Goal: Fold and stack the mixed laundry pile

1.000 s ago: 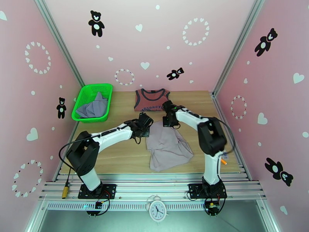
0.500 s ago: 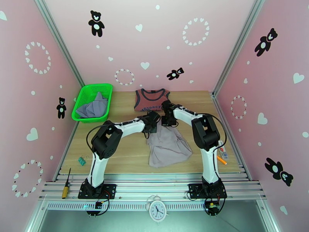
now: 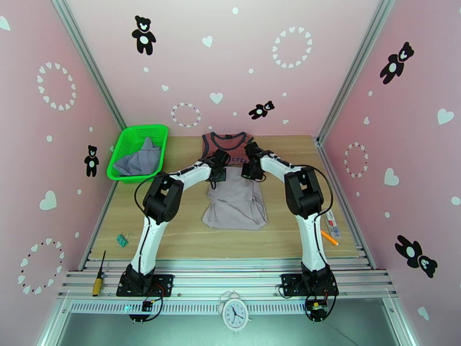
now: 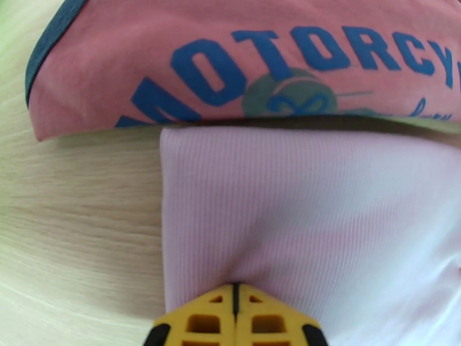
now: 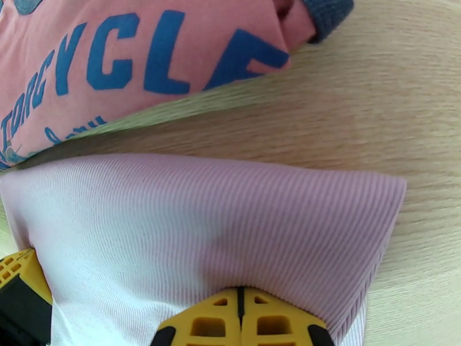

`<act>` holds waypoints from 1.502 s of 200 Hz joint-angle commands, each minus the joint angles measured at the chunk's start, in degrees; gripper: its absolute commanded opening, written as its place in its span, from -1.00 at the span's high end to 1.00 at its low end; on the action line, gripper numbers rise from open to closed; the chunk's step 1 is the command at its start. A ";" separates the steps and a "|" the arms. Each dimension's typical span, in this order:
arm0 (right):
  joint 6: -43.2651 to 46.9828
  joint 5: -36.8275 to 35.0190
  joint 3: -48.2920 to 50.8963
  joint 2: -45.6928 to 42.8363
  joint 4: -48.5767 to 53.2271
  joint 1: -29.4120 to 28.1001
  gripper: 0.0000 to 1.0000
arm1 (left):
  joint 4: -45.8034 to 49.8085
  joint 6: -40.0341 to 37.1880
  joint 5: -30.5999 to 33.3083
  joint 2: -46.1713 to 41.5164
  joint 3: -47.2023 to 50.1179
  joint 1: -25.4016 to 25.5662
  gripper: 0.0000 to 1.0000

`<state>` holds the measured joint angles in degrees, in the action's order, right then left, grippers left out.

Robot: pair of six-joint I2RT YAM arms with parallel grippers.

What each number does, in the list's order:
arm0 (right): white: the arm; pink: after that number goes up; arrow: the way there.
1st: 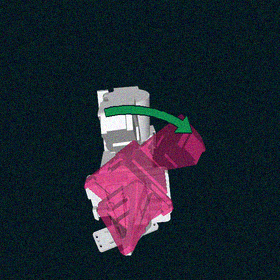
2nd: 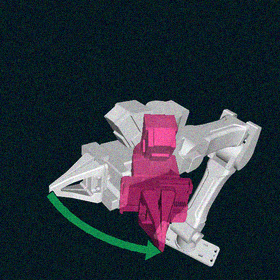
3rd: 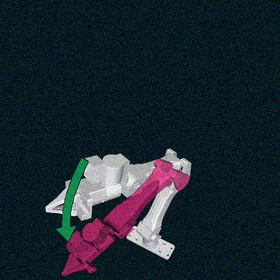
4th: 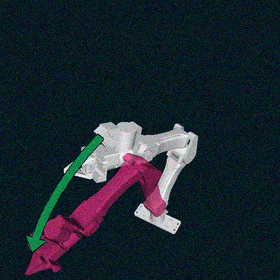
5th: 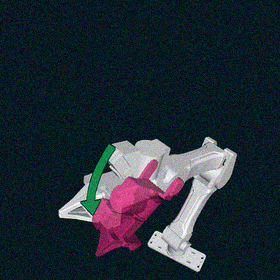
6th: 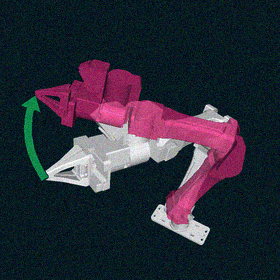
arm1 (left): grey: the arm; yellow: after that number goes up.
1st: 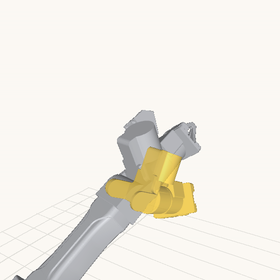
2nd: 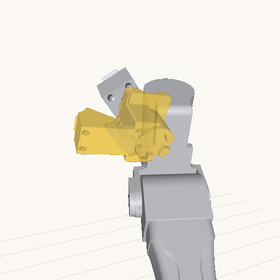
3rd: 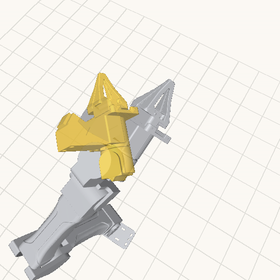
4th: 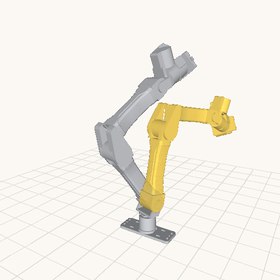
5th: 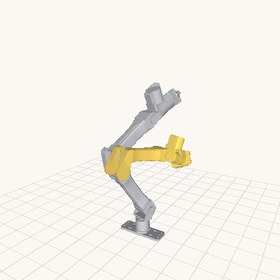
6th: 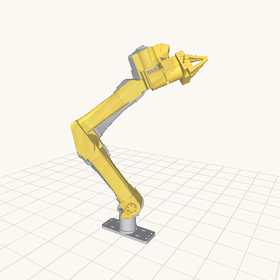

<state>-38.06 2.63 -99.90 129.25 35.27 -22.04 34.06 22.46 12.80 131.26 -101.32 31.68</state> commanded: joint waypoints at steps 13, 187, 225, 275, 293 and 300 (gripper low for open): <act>7.49 -1.99 -1.37 -4.88 3.34 0.96 0.58 | 6.85 -2.60 4.03 -8.62 0.39 -0.51 0.76; 88.63 10.69 38.79 -75.09 19.40 -8.19 -0.81 | 0.67 -53.94 -18.89 -67.66 39.93 9.03 -0.52; 96.64 5.45 49.33 -70.80 16.52 -11.26 -0.78 | 0.98 -72.77 -8.12 -63.95 49.69 13.35 -0.44; 100.19 2.13 51.11 -56.36 8.38 -14.19 -0.69 | 1.00 -79.54 -12.81 -56.88 53.57 14.72 -0.38; 100.82 0.29 50.17 -51.40 7.28 -14.21 -0.66 | -0.57 -80.19 -13.40 -52.80 54.20 15.09 -0.34; 100.89 -0.35 50.32 -49.87 6.32 -14.22 -0.67 | -1.55 -80.20 -13.71 -51.36 54.21 15.15 -0.33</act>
<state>60.45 5.48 -47.81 74.98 44.82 -36.01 34.61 -54.04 0.97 75.68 -48.36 46.17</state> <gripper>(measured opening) 0.836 0.673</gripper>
